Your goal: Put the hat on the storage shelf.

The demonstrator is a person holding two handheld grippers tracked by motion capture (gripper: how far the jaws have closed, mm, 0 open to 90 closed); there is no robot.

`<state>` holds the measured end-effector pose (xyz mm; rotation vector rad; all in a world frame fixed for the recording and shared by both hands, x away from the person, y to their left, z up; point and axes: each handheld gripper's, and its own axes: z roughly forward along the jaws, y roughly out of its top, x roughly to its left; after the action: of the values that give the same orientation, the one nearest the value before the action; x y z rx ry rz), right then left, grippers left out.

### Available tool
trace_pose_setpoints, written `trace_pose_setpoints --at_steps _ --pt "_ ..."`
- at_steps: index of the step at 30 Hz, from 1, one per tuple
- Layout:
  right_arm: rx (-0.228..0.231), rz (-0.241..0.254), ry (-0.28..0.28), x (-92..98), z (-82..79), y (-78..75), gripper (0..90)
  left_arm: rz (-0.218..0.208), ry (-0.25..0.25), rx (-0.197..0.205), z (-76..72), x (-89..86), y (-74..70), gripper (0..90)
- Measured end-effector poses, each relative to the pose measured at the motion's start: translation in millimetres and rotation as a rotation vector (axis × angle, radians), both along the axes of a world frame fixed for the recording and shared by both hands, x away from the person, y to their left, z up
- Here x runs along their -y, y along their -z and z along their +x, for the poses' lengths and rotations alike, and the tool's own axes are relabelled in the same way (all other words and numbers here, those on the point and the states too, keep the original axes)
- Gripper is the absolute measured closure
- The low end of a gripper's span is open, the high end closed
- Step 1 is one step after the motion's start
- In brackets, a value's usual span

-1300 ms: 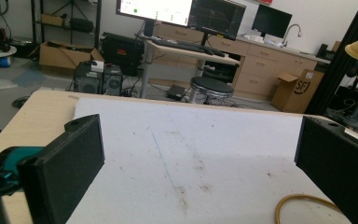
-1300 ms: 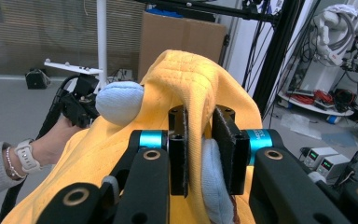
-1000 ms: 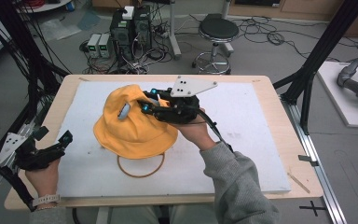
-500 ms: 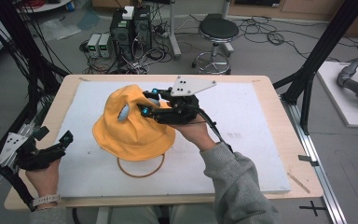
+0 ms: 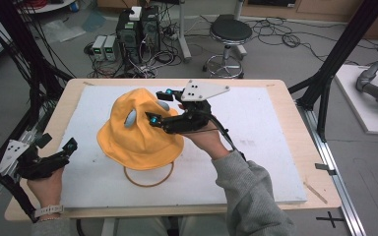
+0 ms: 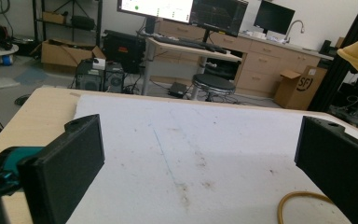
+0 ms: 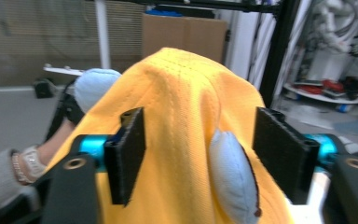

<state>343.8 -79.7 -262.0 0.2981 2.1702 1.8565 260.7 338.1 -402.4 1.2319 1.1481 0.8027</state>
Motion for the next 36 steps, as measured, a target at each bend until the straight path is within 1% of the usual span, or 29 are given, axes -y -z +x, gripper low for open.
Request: trace_pose_setpoints --at_steps 2,3,4,5,6,7,8,10,13,14,15,16,20,21,22,24,25,27,29,30,31,36 --pt "0.004 0.003 0.005 0.2 -0.4 -0.3 27.8 0.001 0.000 0.000 0.1 0.1 0.1 1.7" --pt "0.006 0.007 0.013 0.7 -0.8 -0.7 26.6 0.002 0.000 0.000 0.1 0.3 0.0 1.7" --pt "0.013 0.016 0.030 1.7 -1.3 -1.5 22.8 0.002 0.000 0.000 0.1 0.4 0.0 1.7" --pt "0.015 0.023 0.041 2.4 -1.4 -1.9 21.8 0.004 0.001 -0.001 0.1 0.6 0.0 1.7" --pt "0.015 0.023 0.041 2.4 -1.4 -1.9 21.8 0.004 0.001 0.000 0.1 0.7 0.1 1.7" --pt "0.016 0.034 0.057 4.4 -1.3 -2.8 18.3 0.004 0.002 0.000 0.1 0.9 0.1 1.7" --pt "0.016 0.034 0.057 4.4 -1.3 -2.8 18.3 0.005 0.002 0.000 0.2 0.8 0.1 1.7" --pt "0.016 0.049 0.079 6.6 -1.0 -3.9 12.5 0.005 0.001 0.000 0.1 1.1 0.1 1.7" --pt "0.010 0.069 0.105 11.5 -0.3 -5.8 10.3 0.006 0.000 0.001 0.1 1.2 0.1 1.7" --pt "0.011 0.078 0.115 13.2 0.0 -6.7 8.2 0.006 0.000 0.002 0.1 1.3 0.2 1.7" --pt "0.010 0.087 0.125 15.1 0.2 -7.4 3.4 0.006 0.000 0.001 0.1 1.3 0.2 1.7" --pt "0.007 0.100 0.150 19.4 0.8 -8.9 2.6 0.007 0.000 0.001 0.1 1.3 0.3 1.7" --pt "0.016 0.112 0.166 26.5 1.2 -11.5 1.8 0.009 0.002 -0.002 0.7 1.9 0.8 1.7" --pt "0.018 0.123 0.186 31.5 0.5 -13.5 1.1 0.010 0.002 -0.002 0.8 2.2 0.9 1.7" --pt "0.018 0.123 0.186 31.5 0.5 -13.5 1.1 0.013 0.003 -0.003 0.8 2.2 0.9 1.7" --pt "0.020 0.132 0.190 37.1 0.4 -15.5 1.0 0.015 0.004 -0.003 1.0 2.8 0.8 1.7" --pt "0.027 0.137 0.199 42.9 0.5 -17.1 0.9 0.017 0.005 -0.003 1.0 3.1 0.6 1.7" --pt "0.026 0.136 0.197 45.9 0.7 -17.6 0.9 0.016 0.006 -0.002 1.2 3.9 0.5 1.7" --pt "0.026 0.142 0.210 51.9 0.9 -18.4 0.8 0.021 0.009 -0.004 1.3 4.4 0.4 1.7" --pt "0.031 0.149 0.224 58.1 0.8 -19.3 0.7 0.021 0.009 -0.003 1.4 4.8 0.5 1.7" --pt "0.031 0.149 0.224 58.1 0.8 -19.3 0.7 0.022 0.010 -0.004 1.6 5.1 0.5 1.7" --pt "0.041 0.176 0.265 78.5 -0.4 -20.8 0.7 0.026 0.012 -0.003 1.4 6.3 0.2 1.7"
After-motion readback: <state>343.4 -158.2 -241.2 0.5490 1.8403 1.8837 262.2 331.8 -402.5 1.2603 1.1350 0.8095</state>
